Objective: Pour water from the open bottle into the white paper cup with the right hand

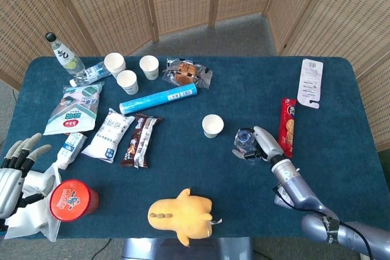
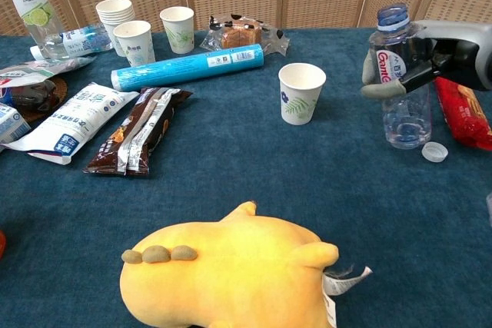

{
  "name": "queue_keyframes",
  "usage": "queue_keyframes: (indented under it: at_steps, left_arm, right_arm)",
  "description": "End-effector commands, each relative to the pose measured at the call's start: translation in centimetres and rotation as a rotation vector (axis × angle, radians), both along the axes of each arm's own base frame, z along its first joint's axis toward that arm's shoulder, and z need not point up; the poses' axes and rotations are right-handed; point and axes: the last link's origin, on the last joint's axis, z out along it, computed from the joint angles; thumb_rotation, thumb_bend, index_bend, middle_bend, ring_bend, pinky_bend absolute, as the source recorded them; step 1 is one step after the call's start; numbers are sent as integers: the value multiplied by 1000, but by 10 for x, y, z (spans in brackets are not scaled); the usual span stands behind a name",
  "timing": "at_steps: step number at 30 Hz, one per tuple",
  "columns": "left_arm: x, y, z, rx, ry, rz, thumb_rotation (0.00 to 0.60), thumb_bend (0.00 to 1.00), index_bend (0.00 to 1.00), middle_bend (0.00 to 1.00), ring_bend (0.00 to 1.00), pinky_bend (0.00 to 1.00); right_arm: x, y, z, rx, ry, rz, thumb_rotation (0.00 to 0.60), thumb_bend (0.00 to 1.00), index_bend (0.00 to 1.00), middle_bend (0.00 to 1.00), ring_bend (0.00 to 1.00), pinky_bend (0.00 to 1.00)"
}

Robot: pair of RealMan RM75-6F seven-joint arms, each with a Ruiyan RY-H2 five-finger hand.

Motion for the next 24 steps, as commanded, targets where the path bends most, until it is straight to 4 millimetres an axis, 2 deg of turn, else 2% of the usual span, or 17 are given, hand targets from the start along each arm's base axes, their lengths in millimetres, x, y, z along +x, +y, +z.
queue_keyframes:
  at_steps: [1,16,24]
  left_arm:
    - [0,1,-1,-2,-1,-3,351,465,162,63,0,0]
    - [-7,2,-5,-2,-18,3,352,464,162,62,0,0]
    - [-12,1,-6,1,-30,6,352,465,162,62,0,0]
  right_arm:
    - [22,-11,0,40,80,31,600,327,572,728,538,522]
    - [54,-36,-14,92,293,50,600,322,565,721,538,522]
    - [62,-47,-20,122,390,33,600,323,565,721,538,523]
